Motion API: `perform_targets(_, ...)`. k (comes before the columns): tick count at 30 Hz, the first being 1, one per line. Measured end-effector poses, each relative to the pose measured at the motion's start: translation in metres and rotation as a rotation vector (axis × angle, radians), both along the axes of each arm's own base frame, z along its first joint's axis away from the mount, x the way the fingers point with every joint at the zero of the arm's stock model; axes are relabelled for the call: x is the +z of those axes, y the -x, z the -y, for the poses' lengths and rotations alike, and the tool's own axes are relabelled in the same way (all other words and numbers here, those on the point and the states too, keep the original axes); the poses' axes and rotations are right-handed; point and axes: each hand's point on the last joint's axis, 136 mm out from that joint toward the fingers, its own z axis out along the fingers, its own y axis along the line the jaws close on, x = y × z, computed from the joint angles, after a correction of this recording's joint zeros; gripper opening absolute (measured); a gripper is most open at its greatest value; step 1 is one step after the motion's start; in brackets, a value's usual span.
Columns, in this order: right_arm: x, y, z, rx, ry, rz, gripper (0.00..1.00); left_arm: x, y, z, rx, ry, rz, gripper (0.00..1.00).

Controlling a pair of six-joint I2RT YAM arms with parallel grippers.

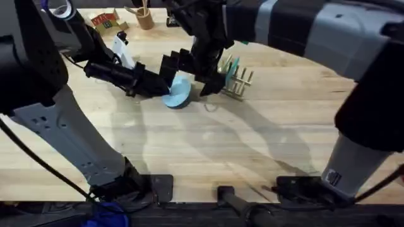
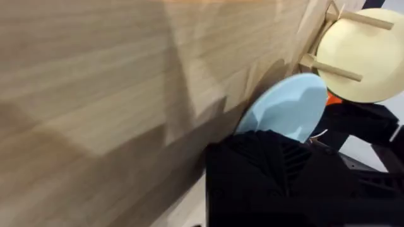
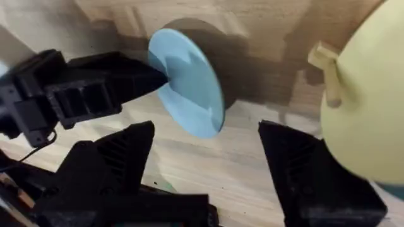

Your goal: Pick up the plates from the table one by one and place each into a slot on the dish rack.

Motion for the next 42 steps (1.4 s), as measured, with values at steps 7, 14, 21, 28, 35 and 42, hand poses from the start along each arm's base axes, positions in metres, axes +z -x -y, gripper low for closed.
perform_targets(7, -0.012, -0.004, -0.009, 0.014, -0.018, 0.002, 0.995, 0.0, 0.0, 0.0, 0.0, 0.0, 0.0, 0.041)
perform_targets(14, -0.007, -0.011, -0.023, 0.025, -0.064, 0.05, 0.995, 0.0, 0.0, 0.0, 0.0, 0.0, 0.0, 0.041)
perform_targets(21, -0.021, -0.01, -0.026, 0.031, -0.062, 0.025, 0.995, 0.0, 0.0, 0.0, -0.001, -0.003, 0.0, 0.04)
perform_targets(28, -0.021, -0.011, -0.028, 0.035, -0.075, 0.023, 0.995, -0.001, 0.0, -0.001, -0.001, -0.004, 0.003, 0.041)
perform_targets(35, -0.02, -0.012, -0.032, 0.043, -0.095, 0.023, 0.872, -0.001, 0.0, -0.001, -0.001, -0.004, 0.003, 0.041)
perform_targets(42, -0.034, -0.01, -0.029, 0.04, -0.064, -0.003, 0.529, -0.001, 0.0, -0.001, -0.001, -0.003, 0.002, 0.041)
